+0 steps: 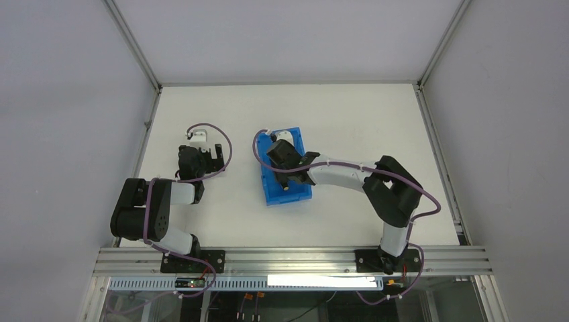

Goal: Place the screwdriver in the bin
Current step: Place the screwdriver in the bin.

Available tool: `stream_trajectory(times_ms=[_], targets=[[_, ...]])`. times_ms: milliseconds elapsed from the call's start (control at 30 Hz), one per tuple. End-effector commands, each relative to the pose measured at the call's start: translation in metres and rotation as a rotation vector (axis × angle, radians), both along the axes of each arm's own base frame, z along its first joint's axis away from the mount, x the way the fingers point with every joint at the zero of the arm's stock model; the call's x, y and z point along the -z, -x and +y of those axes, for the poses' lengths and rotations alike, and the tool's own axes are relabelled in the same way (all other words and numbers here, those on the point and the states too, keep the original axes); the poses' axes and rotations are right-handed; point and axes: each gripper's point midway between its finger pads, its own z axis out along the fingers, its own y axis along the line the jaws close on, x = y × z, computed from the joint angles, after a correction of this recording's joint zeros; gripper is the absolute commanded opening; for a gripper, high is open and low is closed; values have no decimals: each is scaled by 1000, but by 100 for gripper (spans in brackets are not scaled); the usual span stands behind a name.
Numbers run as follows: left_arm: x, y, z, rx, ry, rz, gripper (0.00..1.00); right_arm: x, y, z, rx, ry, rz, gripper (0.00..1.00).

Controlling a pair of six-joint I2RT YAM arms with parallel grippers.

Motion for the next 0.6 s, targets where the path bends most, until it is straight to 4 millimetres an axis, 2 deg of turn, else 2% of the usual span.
stream_trajectory(times_ms=[0,67,167,567], targets=[[-16,-9,4,-14,9,-53,100,-20,-10,11,20,-50,-69,52],[-17,-9,4,-15,10,-54,100,-27,-11,11,22,-48,-84,58],[-17,-9,4,-15,10,-54,100,-42,-12,11,21,-59,-104,62],[-17,-9,4,-13,10,-54,100,-142,-20,15,-23,-102,-208,63]])
